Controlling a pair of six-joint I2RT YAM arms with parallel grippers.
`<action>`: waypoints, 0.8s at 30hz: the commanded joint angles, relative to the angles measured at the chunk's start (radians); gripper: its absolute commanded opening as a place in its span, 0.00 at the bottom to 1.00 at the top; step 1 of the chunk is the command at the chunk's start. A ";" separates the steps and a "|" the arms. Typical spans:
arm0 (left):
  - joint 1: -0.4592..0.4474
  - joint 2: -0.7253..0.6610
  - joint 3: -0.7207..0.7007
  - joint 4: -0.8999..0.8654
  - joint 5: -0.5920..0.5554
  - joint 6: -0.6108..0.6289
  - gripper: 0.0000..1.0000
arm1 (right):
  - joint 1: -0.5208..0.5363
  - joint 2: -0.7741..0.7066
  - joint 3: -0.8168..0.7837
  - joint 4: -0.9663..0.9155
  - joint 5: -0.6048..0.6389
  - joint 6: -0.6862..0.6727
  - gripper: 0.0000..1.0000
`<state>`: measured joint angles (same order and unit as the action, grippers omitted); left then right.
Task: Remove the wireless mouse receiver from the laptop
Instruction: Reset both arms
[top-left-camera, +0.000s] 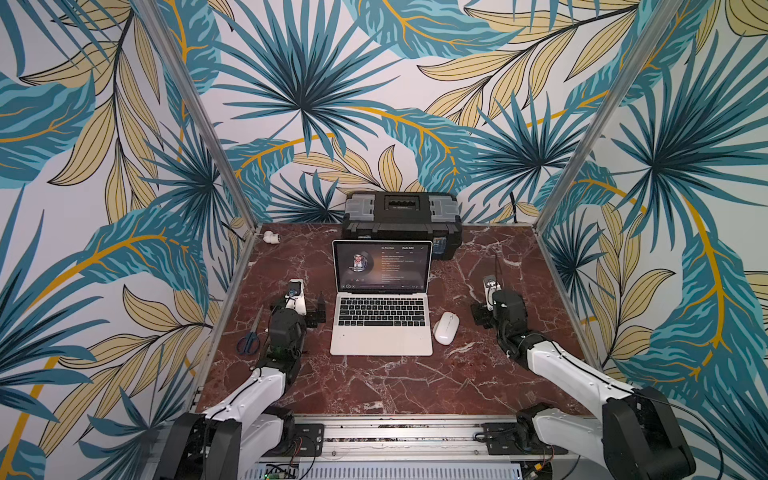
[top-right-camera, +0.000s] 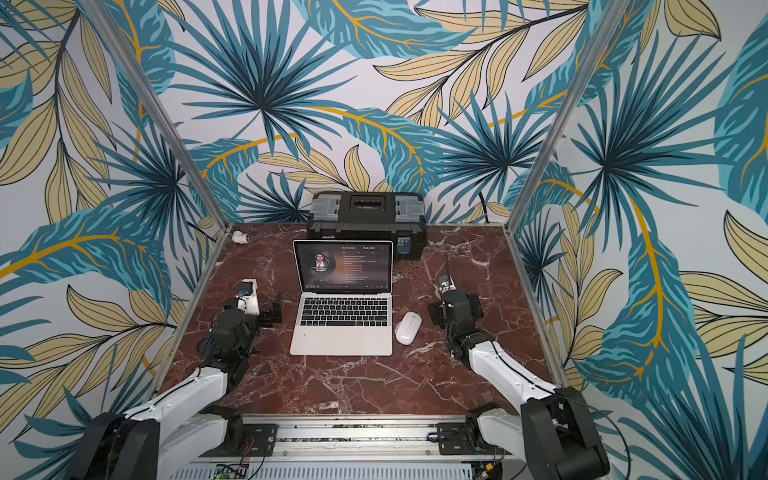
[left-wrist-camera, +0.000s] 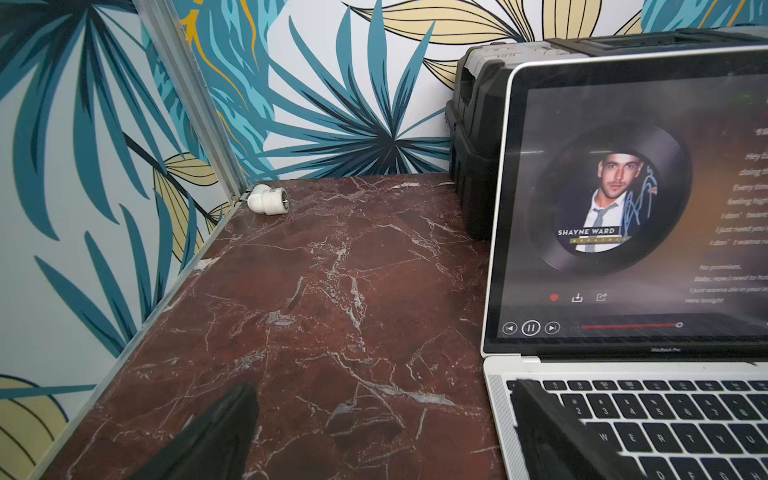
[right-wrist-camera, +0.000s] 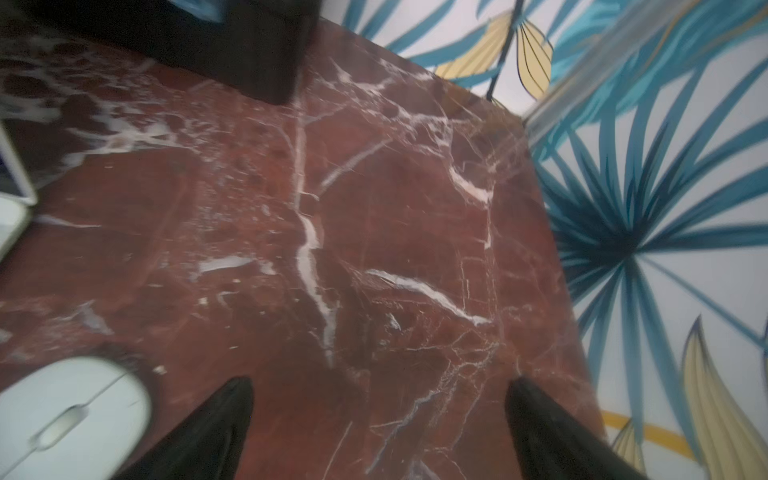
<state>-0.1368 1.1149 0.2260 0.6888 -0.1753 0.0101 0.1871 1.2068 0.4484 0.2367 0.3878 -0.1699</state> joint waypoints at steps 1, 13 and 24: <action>0.011 0.172 -0.037 0.319 0.062 0.114 1.00 | -0.081 0.070 -0.022 0.282 -0.173 0.126 1.00; 0.062 0.389 0.102 0.266 0.148 0.099 1.00 | -0.147 0.304 -0.102 0.740 -0.342 0.140 0.99; 0.091 0.403 0.183 0.130 0.115 0.050 1.00 | -0.153 0.303 -0.035 0.608 -0.245 0.192 0.99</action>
<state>-0.0513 1.5234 0.3855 0.8581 -0.0525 0.0700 0.0387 1.5112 0.4137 0.8654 0.1291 0.0013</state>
